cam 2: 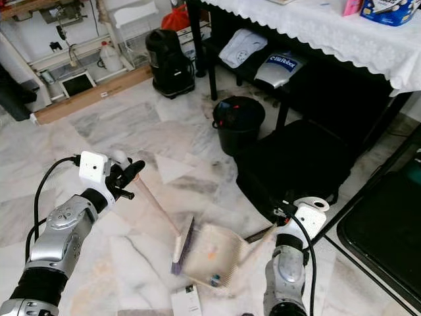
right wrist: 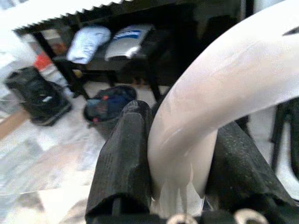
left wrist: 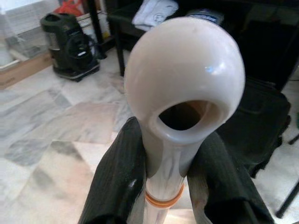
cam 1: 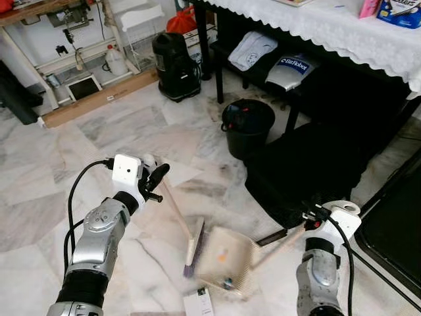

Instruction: Sweep floor

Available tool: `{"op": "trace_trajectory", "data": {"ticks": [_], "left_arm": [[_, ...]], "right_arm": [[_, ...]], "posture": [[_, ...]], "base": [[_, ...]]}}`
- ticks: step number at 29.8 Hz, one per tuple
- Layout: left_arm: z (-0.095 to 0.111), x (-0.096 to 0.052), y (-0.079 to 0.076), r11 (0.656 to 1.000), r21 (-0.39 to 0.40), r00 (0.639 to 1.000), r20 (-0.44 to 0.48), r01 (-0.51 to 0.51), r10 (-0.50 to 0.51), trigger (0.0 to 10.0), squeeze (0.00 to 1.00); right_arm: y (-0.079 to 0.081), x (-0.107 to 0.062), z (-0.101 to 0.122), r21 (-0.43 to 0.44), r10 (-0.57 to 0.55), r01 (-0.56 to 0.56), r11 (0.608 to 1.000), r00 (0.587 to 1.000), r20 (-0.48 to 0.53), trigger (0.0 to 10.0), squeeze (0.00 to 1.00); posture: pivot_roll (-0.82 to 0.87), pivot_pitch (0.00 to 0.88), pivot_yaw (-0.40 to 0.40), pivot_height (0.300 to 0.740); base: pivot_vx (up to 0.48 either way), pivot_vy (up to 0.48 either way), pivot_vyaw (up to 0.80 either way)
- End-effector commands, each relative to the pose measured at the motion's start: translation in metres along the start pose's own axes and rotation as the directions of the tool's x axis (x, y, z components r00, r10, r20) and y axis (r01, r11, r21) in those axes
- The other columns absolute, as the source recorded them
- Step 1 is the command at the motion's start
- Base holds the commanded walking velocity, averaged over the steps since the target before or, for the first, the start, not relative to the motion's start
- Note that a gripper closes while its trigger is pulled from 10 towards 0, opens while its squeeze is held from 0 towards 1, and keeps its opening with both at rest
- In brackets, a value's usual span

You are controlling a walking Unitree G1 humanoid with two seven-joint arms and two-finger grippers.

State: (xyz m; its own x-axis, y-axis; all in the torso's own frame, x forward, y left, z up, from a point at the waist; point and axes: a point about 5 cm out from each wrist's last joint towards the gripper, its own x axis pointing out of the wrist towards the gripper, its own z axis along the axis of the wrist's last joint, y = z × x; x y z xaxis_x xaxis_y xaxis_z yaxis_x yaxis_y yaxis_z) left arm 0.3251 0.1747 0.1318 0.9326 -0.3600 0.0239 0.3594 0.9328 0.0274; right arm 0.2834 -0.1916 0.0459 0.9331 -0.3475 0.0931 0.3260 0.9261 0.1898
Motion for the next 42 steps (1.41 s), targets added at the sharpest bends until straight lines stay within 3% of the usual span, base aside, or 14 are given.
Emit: {"op": "trace_trajectory", "data": {"ticks": [1, 14, 20, 29, 33, 42], "left_arm": [[0.0, -0.002, 0.003, 1.0, 0.016, 1.0, 0.007, 0.001, -0.001, 10.0, 0.0], [0.0, 0.0, 0.0, 1.0, 0.003, 1.0, 0.024, -0.006, 0.005, 10.0, 0.0], [0.007, 0.002, 0.001, 0.997, 0.02, 0.993, 0.098, -0.074, 0.072, 10.0, 0.0], [0.01, 0.005, -0.004, 0.994, 0.069, 0.989, 0.131, -0.084, 0.075, 10.0, 0.0], [0.01, 0.005, -0.001, 0.99, 0.072, 0.983, 0.146, -0.119, 0.107, 10.0, 0.0], [0.009, 0.006, 0.001, 0.987, 0.075, 0.98, 0.153, -0.142, 0.129, 10.0, 0.0]], "right_arm": [[0.001, 0.003, 0.009, 0.019, 0.0, -0.001, 1.0, 0.999, 0.05, 10.0, 0.0], [-0.005, 0.001, 0.016, 0.02, -0.003, 0.002, 1.0, 0.997, 0.081, 10.0, 0.0], [-0.002, 0.008, 0.036, 0.034, 0.004, -0.009, 0.999, 0.987, 0.158, 10.0, 0.0], [0.003, 0.012, 0.055, 0.056, 0.016, -0.029, 0.998, 0.975, 0.22, 10.0, 0.0], [0.005, 0.016, 0.063, 0.167, -0.016, -0.021, 0.986, 0.976, 0.218, 10.0, 0.0], [0.007, 0.019, 0.065, 0.25, -0.034, -0.015, 0.968, 0.981, 0.19, 10.0, 0.0]], "posture": [[0.0, 0.101, 0.129, 0.74], [-0.01, 0.095, 0.121, 0.74], [-0.03, 0.085, 0.108, 0.74], [-0.04, 0.066, 0.095, 0.74], [-0.04, 0.056, 0.09, 0.74], [-0.04, 0.047, 0.084, 0.74]], "base": [[0.0, 0.0, 0.0], [0.0, 0.0, 0.0], [0.0, 0.0, 0.0], [0.0, 0.0, 0.0], [0.0, 0.0, 0.0], [0.0, 0.0, 0.0]]}}
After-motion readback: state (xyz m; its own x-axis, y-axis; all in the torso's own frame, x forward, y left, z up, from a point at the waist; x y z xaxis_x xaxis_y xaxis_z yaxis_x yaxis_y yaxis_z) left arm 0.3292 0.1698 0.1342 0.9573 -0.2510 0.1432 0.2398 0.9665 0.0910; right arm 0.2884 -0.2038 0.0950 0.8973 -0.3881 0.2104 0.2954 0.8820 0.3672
